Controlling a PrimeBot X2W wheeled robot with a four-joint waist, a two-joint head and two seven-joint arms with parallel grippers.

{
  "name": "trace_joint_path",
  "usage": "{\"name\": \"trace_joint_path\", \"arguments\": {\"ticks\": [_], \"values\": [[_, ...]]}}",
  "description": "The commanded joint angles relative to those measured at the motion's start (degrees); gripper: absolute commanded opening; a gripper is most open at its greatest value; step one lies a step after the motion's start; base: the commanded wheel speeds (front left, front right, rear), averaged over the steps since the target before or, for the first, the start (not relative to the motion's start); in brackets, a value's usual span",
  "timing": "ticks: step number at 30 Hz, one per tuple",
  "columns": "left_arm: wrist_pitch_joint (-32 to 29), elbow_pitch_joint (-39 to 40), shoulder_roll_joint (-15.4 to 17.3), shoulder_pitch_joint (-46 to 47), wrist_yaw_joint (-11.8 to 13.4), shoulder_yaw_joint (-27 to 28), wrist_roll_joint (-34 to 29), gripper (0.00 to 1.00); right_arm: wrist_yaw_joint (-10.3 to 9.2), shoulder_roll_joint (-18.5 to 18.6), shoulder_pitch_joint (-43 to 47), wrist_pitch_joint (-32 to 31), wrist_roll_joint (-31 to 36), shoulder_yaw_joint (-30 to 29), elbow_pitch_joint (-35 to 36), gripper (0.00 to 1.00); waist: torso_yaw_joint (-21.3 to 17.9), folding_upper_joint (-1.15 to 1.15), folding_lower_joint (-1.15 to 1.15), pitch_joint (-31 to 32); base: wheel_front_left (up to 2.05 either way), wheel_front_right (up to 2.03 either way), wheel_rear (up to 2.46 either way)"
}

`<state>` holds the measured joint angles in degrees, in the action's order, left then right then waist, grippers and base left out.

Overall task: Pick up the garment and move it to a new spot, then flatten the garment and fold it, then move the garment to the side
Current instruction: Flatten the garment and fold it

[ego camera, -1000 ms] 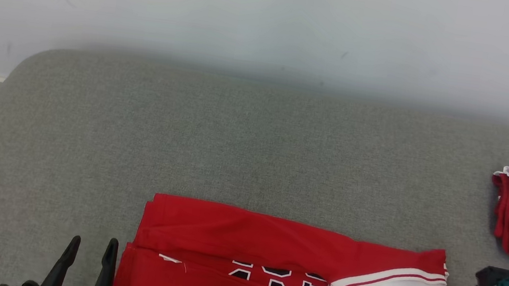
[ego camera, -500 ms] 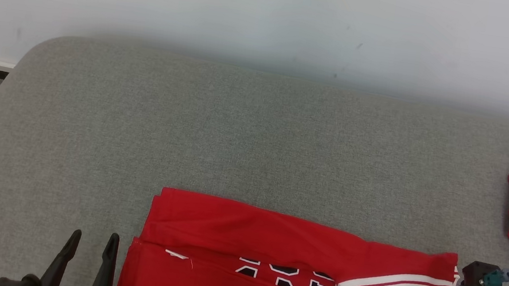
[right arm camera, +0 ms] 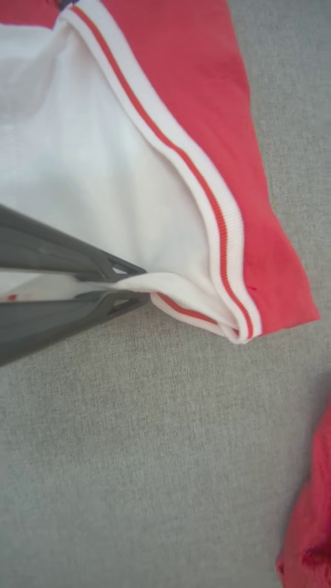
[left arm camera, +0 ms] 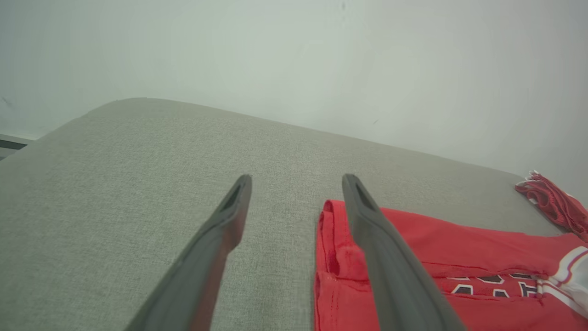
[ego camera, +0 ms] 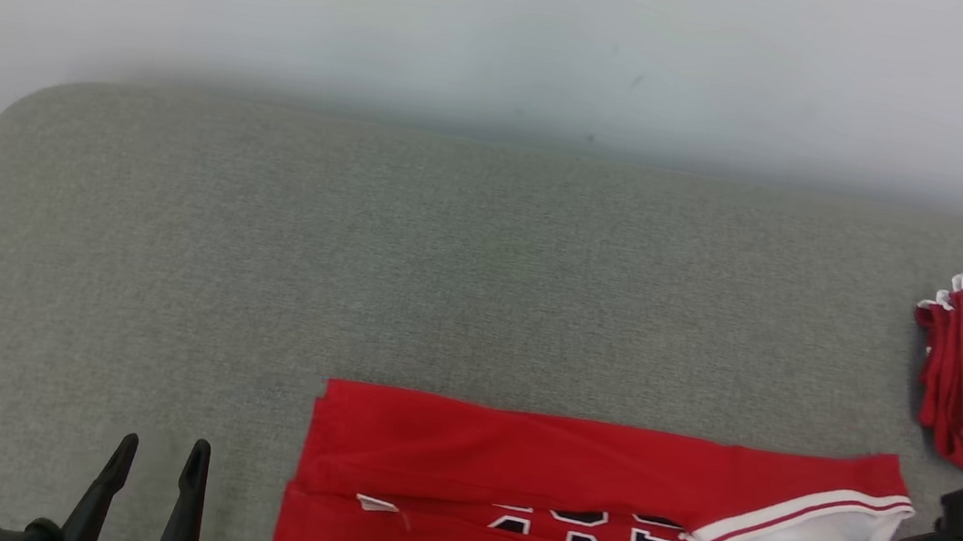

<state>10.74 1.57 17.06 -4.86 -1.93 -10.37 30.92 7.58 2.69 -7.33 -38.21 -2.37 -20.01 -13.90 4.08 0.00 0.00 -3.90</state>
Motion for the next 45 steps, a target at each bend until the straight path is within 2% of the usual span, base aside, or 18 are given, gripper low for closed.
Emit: {"name": "trace_joint_path", "arguments": {"ticks": [1,10,16,25,30,34,45], "values": [[0.15,0.16,0.02,-0.65,0.18,0.09,0.17,1.00,-0.18,0.35,-0.73,0.35,0.65,-0.93,0.41,0.00,-0.86,0.00,0.00,0.06,0.00,0.00,0.00],[0.71,-0.59,-0.35,0.16,0.06,-0.42,0.37,1.00,-0.18,1.11,0.72,-1.50,5.20,-8.29,7.85,0.00,-3.07,0.00,0.00,0.20,0.00,0.00,0.00],[1.12,-1.19,-0.23,0.32,0.08,-0.47,0.50,1.00,-0.18,2.61,2.46,-4.24,6.21,-8.49,12.80,0.00,-3.61,0.00,0.00,0.92,0.00,0.00,0.00],[1.50,-1.91,0.16,-0.68,0.88,0.42,0.84,1.00,-0.17,1.16,5.59,-7.63,2.41,1.65,17.96,0.00,-3.23,0.00,0.00,2.73,0.00,0.00,0.00],[1.48,-1.80,0.48,-1.05,1.32,0.64,1.04,1.00,-0.17,0.62,5.34,-7.94,-0.41,12.09,18.09,0.00,-2.39,0.00,0.00,3.60,0.00,0.00,0.00],[1.45,-1.72,0.26,-1.42,1.73,0.62,1.25,1.00,-0.17,0.28,3.02,-6.95,-2.97,18.52,14.86,0.00,-1.43,0.00,0.00,3.82,0.00,0.00,0.00],[1.21,-1.63,-0.30,-1.27,1.87,-0.46,1.46,1.00,-0.17,0.19,-4.27,-2.02,-13.41,30.81,1.58,0.00,2.23,0.00,0.00,3.26,0.00,0.00,0.00]]}}
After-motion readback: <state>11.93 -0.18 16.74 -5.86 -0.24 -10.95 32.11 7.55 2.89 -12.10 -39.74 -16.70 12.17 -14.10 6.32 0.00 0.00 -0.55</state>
